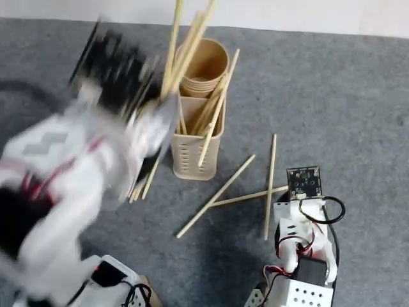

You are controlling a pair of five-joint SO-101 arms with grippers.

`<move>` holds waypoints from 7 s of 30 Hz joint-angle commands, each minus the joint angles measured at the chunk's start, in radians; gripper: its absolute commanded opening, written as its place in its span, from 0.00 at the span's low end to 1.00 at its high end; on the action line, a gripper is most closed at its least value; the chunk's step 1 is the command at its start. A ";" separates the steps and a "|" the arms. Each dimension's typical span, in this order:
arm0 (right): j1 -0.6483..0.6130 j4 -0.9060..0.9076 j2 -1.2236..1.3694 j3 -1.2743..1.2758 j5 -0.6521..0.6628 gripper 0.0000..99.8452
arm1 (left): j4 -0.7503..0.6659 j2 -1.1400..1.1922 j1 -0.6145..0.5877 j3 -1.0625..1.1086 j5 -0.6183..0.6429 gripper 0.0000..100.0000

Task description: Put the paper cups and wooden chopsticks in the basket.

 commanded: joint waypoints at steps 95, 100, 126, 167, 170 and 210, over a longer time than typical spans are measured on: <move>-0.007 -0.013 -0.010 0.128 0.008 0.07 | -0.626 1.021 -0.598 0.492 -0.359 0.18; -0.007 -0.013 -0.010 0.128 0.008 0.07 | -0.618 1.127 -0.611 0.397 -0.361 0.07; -0.007 -0.013 -0.010 0.128 0.006 0.07 | -0.172 1.070 -0.539 -0.220 -0.262 0.00; -0.007 -0.015 -0.010 0.128 0.008 0.07 | -0.120 0.848 0.021 -1.007 0.006 0.00; -0.007 -0.015 -0.010 0.128 0.008 0.07 | -0.157 0.908 0.001 -1.007 0.006 0.00; -0.007 -0.016 -0.010 0.128 0.008 0.07 | -0.147 0.858 -0.070 -1.003 0.005 0.12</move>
